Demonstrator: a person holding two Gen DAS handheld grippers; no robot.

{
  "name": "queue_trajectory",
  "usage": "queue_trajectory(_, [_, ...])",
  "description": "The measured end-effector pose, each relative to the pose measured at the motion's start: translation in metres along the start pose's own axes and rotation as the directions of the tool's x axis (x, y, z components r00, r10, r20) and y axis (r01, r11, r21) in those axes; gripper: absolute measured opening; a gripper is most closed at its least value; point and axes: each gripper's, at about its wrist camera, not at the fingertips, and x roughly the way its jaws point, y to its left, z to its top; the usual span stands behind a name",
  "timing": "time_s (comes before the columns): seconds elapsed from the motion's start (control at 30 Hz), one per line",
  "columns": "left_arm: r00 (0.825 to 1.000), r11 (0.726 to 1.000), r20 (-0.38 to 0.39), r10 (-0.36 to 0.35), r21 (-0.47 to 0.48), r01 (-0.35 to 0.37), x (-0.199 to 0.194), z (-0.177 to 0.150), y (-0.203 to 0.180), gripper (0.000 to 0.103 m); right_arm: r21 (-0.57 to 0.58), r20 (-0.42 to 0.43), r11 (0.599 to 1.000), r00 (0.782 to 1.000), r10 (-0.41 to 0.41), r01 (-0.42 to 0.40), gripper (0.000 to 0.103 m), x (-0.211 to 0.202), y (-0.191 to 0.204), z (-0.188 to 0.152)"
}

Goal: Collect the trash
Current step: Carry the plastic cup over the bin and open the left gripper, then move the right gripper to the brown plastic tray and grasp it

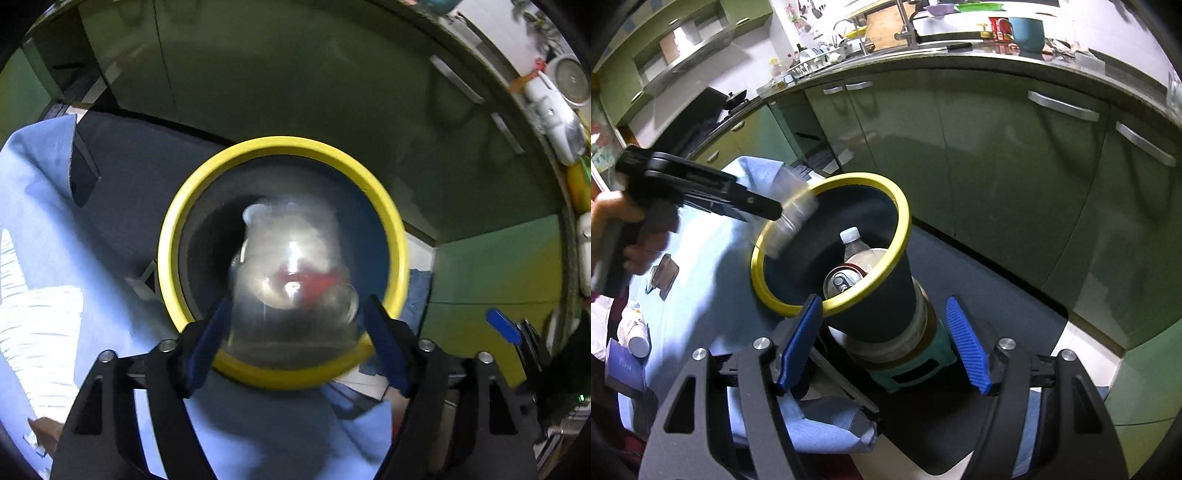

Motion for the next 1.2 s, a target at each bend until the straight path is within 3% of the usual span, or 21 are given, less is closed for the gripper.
queue_trajectory(0.1, [0.999, 1.000, 0.028, -0.020, -0.014, 0.021, -0.003, -0.004, 0.006, 0.082, -0.001, 0.001, 1.000, 1.000, 0.005, -0.005, 0.066, 0.001, 0.002, 0.000])
queue_trajectory(0.2, [0.991, 0.998, 0.119, -0.063, -0.023, 0.066, -0.040, -0.019, 0.017, 0.084, -0.010, 0.002, 1.000, 1.000, 0.012, -0.012, 0.068, 0.001, 0.007, 0.001])
queue_trajectory(0.27, [0.969, 0.996, 0.234, -0.083, -0.024, 0.091, -0.081, -0.036, 0.028, 0.091, -0.021, 0.003, 1.000, 1.000, 0.021, -0.021, 0.068, 0.002, 0.014, 0.003])
queue_trajectory(0.37, [0.910, 0.995, 0.405, -0.087, -0.017, 0.103, -0.147, -0.070, 0.052, 0.098, -0.046, 0.012, 0.998, 0.999, 0.048, -0.047, 0.069, 0.002, 0.033, 0.007])
queue_trajectory(0.43, [0.856, 0.998, 0.515, -0.046, -0.017, 0.064, -0.185, -0.100, 0.070, 0.098, -0.074, 0.013, 0.995, 0.998, 0.068, -0.067, 0.069, 0.003, 0.050, 0.011])
queue_trajectory(0.5, [0.775, 0.997, 0.627, 0.071, -0.062, -0.042, -0.225, -0.141, 0.089, 0.098, -0.118, 0.005, 0.989, 0.996, 0.093, -0.091, 0.069, 0.006, 0.074, 0.013])
queue_trajectory(0.53, [0.719, 0.990, 0.681, 0.140, -0.106, -0.092, -0.242, -0.169, 0.104, 0.098, -0.136, 0.001, 0.986, 0.995, 0.102, -0.101, 0.069, 0.008, 0.083, 0.015])
queue_trajectory(0.6, [0.650, 0.974, 0.726, 0.224, -0.188, -0.125, -0.262, -0.210, 0.131, 0.098, -0.194, -0.011, 0.972, 0.991, 0.131, -0.130, 0.069, 0.011, 0.113, 0.016])
queue_trajectory(0.7, [0.586, 0.949, 0.754, 0.296, -0.302, -0.091, -0.281, -0.267, 0.179, 0.098, -0.277, -0.037, 0.943, 0.983, 0.179, -0.182, 0.069, 0.019, 0.156, 0.019])
queue_trajectory(0.83, [0.466, 0.888, 0.778, 0.422, -0.457, -0.041, -0.294, -0.341, 0.246, 0.098, -0.376, -0.082, 0.897, 0.972, 0.218, -0.233, 0.069, 0.031, 0.211, 0.020])
queue_trajectory(0.87, [0.424, 0.862, 0.771, 0.475, -0.505, -0.049, -0.293, -0.358, 0.262, 0.098, -0.404, -0.097, 0.879, 0.967, 0.234, -0.253, 0.069, 0.035, 0.227, 0.019])
queue_trajectory(0.93, [0.373, 0.813, 0.741, 0.559, -0.578, -0.068, -0.286, -0.381, 0.290, 0.098, -0.450, -0.130, 0.843, 0.956, 0.264, -0.295, 0.069, 0.042, 0.254, 0.018])
queue_trajectory(0.97, [0.356, 0.789, 0.722, 0.593, -0.608, -0.082, -0.280, -0.392, 0.305, 0.098, -0.472, -0.148, 0.823, 0.949, 0.279, -0.316, 0.069, 0.047, 0.267, 0.017])
queue_trajectory(1.1, [0.357, 0.744, 0.677, 0.644, -0.662, -0.088, -0.260, -0.421, 0.343, 0.098, -0.524, -0.200, 0.784, 0.943, 0.267, -0.333, 0.069, 0.071, 0.313, 0.026])
queue_trajectory(1.2, [0.353, 0.720, 0.657, 0.667, -0.690, -0.075, -0.247, -0.428, 0.360, 0.098, -0.509, -0.236, 0.787, 0.936, 0.262, -0.348, 0.059, 0.088, 0.327, 0.032])
